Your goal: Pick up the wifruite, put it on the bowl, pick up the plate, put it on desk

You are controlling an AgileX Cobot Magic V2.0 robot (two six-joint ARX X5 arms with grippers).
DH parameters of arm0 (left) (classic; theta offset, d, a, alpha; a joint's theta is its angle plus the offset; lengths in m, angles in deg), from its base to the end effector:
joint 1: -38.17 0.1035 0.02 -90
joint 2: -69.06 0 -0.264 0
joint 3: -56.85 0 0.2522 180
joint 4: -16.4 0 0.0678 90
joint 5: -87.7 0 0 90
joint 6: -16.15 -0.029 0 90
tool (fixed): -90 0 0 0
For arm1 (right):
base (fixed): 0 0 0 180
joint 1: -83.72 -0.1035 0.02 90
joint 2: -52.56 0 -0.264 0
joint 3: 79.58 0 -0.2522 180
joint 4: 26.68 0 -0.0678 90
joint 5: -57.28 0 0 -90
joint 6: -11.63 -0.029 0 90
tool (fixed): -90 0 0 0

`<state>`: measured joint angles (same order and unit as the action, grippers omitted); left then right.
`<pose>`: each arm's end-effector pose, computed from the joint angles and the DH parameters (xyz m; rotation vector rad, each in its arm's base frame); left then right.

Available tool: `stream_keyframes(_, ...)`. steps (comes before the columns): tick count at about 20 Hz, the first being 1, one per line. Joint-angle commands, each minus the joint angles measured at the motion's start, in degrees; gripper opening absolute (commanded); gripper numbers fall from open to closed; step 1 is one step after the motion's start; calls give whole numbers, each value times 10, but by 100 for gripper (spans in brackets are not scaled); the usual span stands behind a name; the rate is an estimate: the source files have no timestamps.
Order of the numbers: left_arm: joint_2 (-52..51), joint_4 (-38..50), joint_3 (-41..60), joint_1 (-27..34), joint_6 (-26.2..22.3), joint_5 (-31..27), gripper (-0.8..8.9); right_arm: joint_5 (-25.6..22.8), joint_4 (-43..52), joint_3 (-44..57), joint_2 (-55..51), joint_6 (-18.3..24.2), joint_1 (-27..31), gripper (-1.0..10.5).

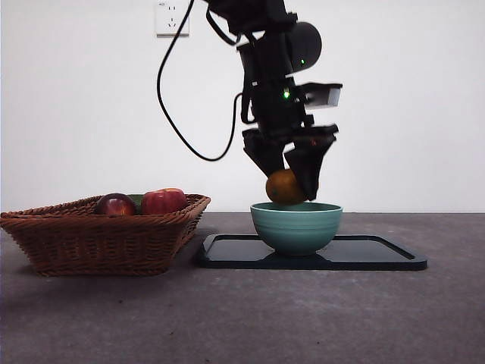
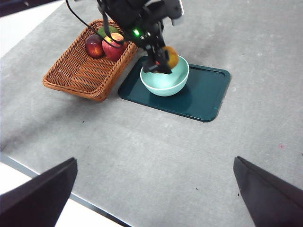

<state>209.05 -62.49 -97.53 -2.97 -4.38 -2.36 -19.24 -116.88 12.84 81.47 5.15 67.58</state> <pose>0.3827 -0.3343 0.2485 0.7133 0.9601 -0.8339 -0.0001 0.0070 0.3963 0.0948 0.5840 0.4717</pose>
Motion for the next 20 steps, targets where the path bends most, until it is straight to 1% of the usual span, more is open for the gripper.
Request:
stream_keyframes(1, 8, -30, -35, -3, -5, 0, 306, 0, -21, -7, 2, -4, -2, 579)
stream_keyframes(5, -43, -75, -34, -1, 8, 1, 306, 0, -21, -7, 2, -4, -2, 579)
stream_keyframes(7, -74, -87, -34, 1, 24, 2, 306, 0, -21, -7, 2, -4, -2, 579)
stream_keyframes(10, -123, -106, -34, 7, 49, 35, 306, -5, -21, -7, 2, -4, -2, 578)
stream_keyframes(13, -164, -116, -28, 9, 61, 37, 306, -5, -21, -7, 2, -4, -2, 579)
stream_keyframes(15, -197, -119, -5, 11, 66, 37, 306, -4, -21, -7, 2, -4, -2, 579)
stream_keyframes(20, -277, -133, 98, 30, 69, 37, 306, -4, -21, -7, 2, -4, -2, 579)
